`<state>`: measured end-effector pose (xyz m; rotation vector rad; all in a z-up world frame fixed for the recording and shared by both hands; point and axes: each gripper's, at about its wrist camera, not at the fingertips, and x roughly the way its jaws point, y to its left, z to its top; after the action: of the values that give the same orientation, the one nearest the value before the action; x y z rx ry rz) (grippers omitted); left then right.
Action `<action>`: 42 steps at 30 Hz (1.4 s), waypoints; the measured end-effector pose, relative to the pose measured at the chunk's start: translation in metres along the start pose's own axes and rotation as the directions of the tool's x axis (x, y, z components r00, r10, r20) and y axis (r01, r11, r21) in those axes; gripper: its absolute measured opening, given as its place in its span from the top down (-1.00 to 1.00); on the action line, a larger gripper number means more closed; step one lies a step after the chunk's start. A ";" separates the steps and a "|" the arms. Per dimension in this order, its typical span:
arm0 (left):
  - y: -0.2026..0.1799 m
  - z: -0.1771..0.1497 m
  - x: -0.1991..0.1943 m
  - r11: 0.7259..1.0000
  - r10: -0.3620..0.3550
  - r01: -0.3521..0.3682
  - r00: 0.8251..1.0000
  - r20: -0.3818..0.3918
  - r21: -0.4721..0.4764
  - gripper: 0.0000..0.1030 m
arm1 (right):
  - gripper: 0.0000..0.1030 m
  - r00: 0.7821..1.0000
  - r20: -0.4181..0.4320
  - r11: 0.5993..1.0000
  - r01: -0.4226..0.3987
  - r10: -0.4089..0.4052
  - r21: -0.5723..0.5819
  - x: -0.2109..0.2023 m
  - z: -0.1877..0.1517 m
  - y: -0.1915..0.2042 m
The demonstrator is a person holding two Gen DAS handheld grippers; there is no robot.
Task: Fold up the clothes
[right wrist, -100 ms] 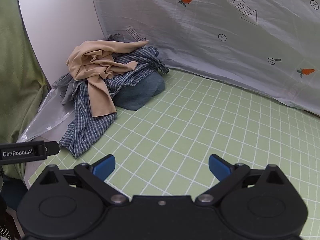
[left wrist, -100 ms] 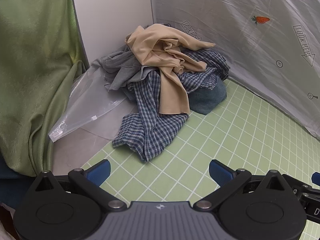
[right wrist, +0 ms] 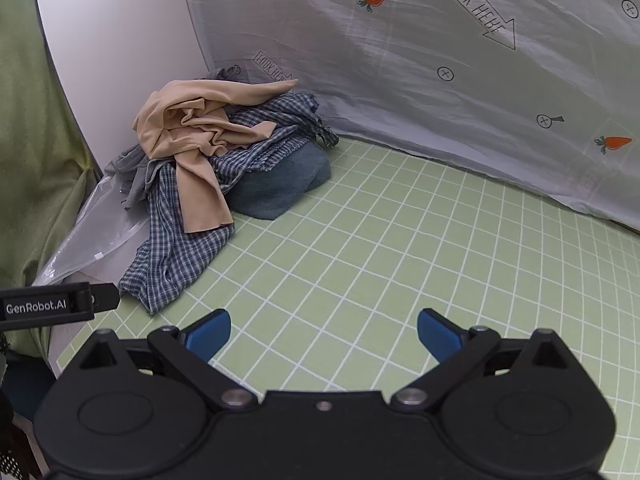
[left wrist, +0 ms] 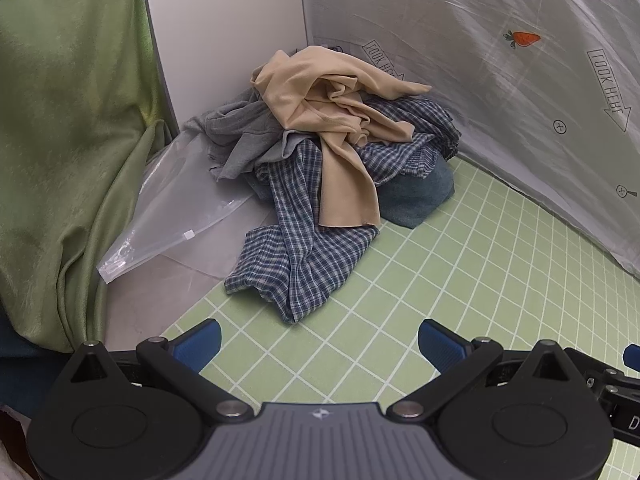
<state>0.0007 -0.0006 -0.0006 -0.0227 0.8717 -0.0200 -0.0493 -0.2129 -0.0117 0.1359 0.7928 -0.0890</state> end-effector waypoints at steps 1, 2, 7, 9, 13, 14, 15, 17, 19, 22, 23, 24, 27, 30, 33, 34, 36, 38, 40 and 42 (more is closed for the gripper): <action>0.000 0.000 0.000 1.000 0.000 0.000 1.000 0.000 0.000 -1.00 | -0.96 1.000 -0.001 1.000 -0.001 0.001 0.001 0.000 0.000 0.000; 0.000 0.000 0.001 1.000 0.000 0.000 1.000 0.000 0.000 -1.00 | -0.96 1.000 -0.001 1.000 -0.001 0.001 0.001 0.000 0.000 0.000; -0.002 -0.001 0.002 1.000 -0.004 0.004 1.000 0.002 0.006 -1.00 | -0.96 1.000 -0.004 1.000 -0.005 0.005 0.005 0.001 0.001 0.000; -0.004 0.000 0.002 1.000 -0.004 0.004 1.000 -0.001 0.010 -1.00 | -0.96 1.000 -0.005 1.000 -0.006 0.006 0.006 0.001 0.001 0.000; -0.004 -0.001 0.003 1.000 -0.006 0.006 1.000 -0.003 0.012 -1.00 | -0.96 1.000 -0.008 1.000 -0.009 0.009 0.009 0.002 0.001 0.000; -0.004 -0.001 0.003 1.000 -0.006 0.006 1.000 -0.003 0.012 -1.00 | -0.96 1.000 -0.008 1.000 -0.009 0.009 0.009 0.002 0.001 0.000; -0.004 -0.001 0.003 1.000 -0.006 0.006 1.000 -0.003 0.012 -1.00 | -0.96 1.000 -0.009 1.000 -0.010 0.010 0.010 0.002 0.001 0.000; -0.004 0.000 0.002 1.000 -0.006 0.006 1.000 -0.005 0.013 -1.00 | -0.96 1.000 -0.011 1.000 -0.010 0.010 0.012 0.002 0.001 -0.001; -0.004 0.000 0.003 1.000 -0.007 0.007 1.000 -0.008 0.014 -1.00 | -0.96 1.000 -0.010 1.000 -0.009 0.010 0.014 0.002 0.000 -0.003; -0.005 0.001 0.002 1.000 -0.008 0.008 1.000 -0.012 0.016 -1.00 | -0.96 1.000 -0.012 1.000 -0.008 0.008 0.015 0.002 0.000 -0.003; -0.005 0.000 0.002 1.000 -0.008 0.008 1.000 -0.011 0.016 -1.00 | -0.96 1.000 -0.014 1.000 -0.007 0.008 0.015 0.003 0.000 -0.002; -0.004 -0.001 0.002 1.000 -0.008 0.008 1.000 -0.011 0.016 -1.00 | -0.96 1.000 -0.015 1.000 -0.007 0.007 0.015 0.003 0.000 -0.002; -0.003 -0.001 0.002 1.000 -0.006 0.007 1.000 -0.013 0.013 -1.00 | -0.96 1.000 -0.019 1.000 -0.008 0.008 0.016 0.003 0.001 -0.001; -0.002 -0.003 0.001 1.000 -0.003 0.003 1.000 -0.012 0.008 -1.00 | -0.96 1.000 -0.019 1.000 -0.010 0.010 0.014 0.003 0.001 -0.001; -0.001 -0.001 0.002 1.000 -0.003 0.003 1.000 -0.015 0.006 -1.00 | -0.96 1.000 -0.020 1.000 -0.012 0.012 0.014 0.003 0.001 -0.001; -0.001 -0.001 0.001 1.000 -0.003 0.003 1.000 -0.015 0.006 -1.00 | -0.96 1.000 -0.020 1.000 -0.011 0.012 0.014 0.003 0.001 -0.001; -0.001 -0.001 0.002 1.000 -0.004 0.004 1.000 -0.016 0.007 -1.00 | -0.96 1.000 -0.020 1.000 -0.010 0.010 0.016 0.003 0.001 -0.001; -0.002 0.000 0.002 1.000 -0.006 0.006 1.000 -0.016 0.009 -1.00 | -0.96 1.000 -0.020 1.000 -0.009 0.009 0.018 0.003 0.001 -0.001; -0.001 0.000 0.002 1.000 -0.006 0.006 1.000 -0.017 0.008 -1.00 | -0.96 1.000 -0.020 1.000 -0.008 0.008 0.020 0.002 0.001 -0.002; -0.001 -0.001 0.002 1.000 -0.006 0.006 1.000 -0.018 0.007 -1.00 | -0.96 1.000 -0.021 1.000 -0.007 0.007 0.022 0.002 0.001 -0.002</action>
<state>0.0012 -0.0014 -0.0027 -0.0183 0.8896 -0.0294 -0.0471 -0.2152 -0.0128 0.1603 0.8122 -0.0894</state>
